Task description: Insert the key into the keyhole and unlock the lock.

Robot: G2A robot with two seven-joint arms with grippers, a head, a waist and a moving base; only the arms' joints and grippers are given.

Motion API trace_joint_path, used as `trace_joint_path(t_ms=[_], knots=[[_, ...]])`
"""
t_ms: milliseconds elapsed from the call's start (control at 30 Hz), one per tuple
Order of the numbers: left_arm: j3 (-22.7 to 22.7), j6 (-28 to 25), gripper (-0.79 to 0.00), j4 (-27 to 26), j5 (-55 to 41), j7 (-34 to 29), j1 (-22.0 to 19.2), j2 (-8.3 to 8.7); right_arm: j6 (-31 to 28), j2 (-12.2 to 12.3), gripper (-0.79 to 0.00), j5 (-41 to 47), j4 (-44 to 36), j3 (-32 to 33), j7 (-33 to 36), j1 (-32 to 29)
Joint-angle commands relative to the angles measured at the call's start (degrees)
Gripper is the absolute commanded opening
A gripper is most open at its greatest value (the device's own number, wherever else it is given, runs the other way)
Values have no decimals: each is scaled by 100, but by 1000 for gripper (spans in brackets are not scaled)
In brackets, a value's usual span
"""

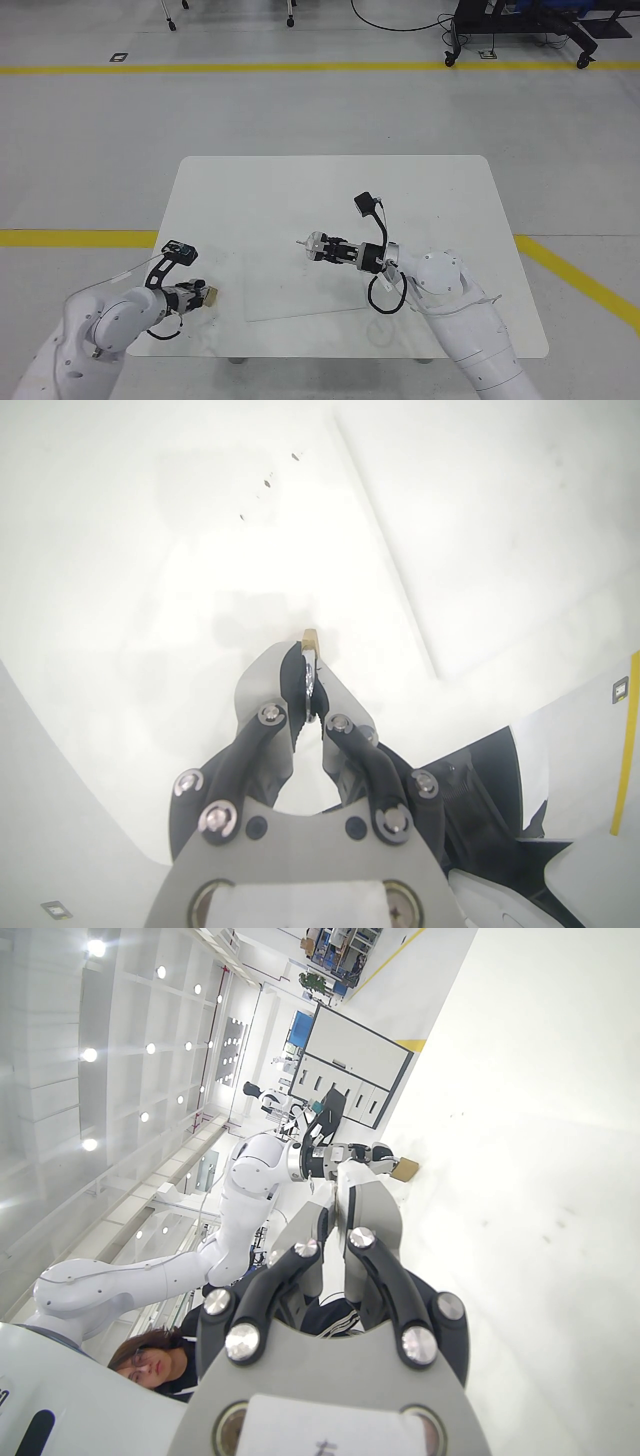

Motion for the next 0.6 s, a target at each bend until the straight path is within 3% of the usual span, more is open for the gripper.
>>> trace_joint_path(t_ms=[0, 567], knots=[[80, -42, -785, 105, 5, -22, -71, -4, 0, 0, -785, 0, 0, 0, 0, 0], [277, 225, -785, 306, 806, 335, -265, 2, 0, 0, -785, 0, 0, 0, 0, 0]])
